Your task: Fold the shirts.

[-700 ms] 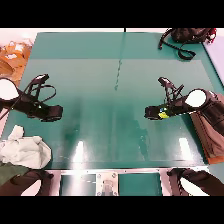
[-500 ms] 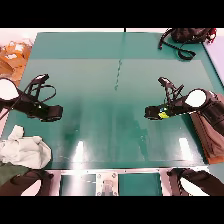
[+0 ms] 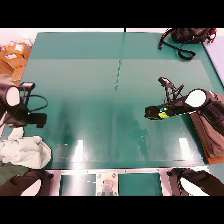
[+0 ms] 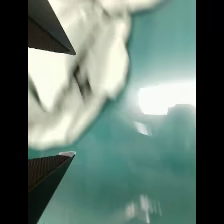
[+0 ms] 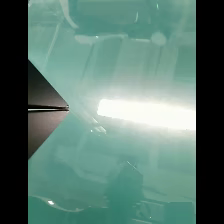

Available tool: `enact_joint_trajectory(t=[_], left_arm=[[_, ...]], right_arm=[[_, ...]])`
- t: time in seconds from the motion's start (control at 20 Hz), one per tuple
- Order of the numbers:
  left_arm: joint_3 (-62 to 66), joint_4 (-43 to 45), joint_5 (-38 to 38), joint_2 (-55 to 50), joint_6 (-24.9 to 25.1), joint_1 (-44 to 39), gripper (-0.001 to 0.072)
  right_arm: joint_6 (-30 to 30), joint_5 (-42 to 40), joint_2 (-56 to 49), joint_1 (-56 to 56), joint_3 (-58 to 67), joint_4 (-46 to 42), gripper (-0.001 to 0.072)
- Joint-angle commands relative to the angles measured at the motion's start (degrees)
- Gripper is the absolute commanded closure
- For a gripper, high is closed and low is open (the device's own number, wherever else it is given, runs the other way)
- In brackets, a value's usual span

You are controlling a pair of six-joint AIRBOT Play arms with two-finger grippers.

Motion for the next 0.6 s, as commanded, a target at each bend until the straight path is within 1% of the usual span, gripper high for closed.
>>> enact_joint_trajectory(t=[0.0,0.1,0.25,0.3,0.35,0.4,0.45,0.5,0.55], left_arm=[[-7.56,8.59,-1.60,0.02,-2.54,1.86,-0.0013],[-13.79,8.55,1.11,0.02,-1.60,4.00,-0.0006],[-19.76,8.35,3.85,-0.04,2.21,6.62,-0.0004],[-20.76,8.37,4.61,-0.04,3.58,7.28,0.0015],[-21.49,8.39,5.35,-0.04,5.09,7.74,0.0177],[-21.99,8.44,6.27,-0.04,6.62,7.96,0.0356],[-22.08,8.35,7.02,-0.04,7.82,8.02,0.0604],[-21.88,8.33,7.41,-0.04,8.41,8.02,0.0681],[-21.53,8.28,7.45,-0.04,8.48,8.02,0.0681]], right_arm=[[0.02,0.00,0.02,0.04,-0.02,0.02,0.0697],[0.00,0.00,0.02,0.04,-0.02,0.02,0.0697],[0.02,0.00,0.02,0.04,-0.02,0.02,0.0697],[0.02,0.00,0.02,0.04,-0.02,0.02,0.0697],[0.02,0.00,0.02,0.04,-0.02,0.02,0.0697],[0.02,0.00,0.02,0.04,-0.02,0.02,0.0697],[0.02,0.00,0.02,0.04,-0.02,0.02,0.0697],[0.02,0.00,0.02,0.04,-0.02,0.02,0.0697],[0.02,0.02,0.02,0.04,-0.02,0.02,0.0697]])
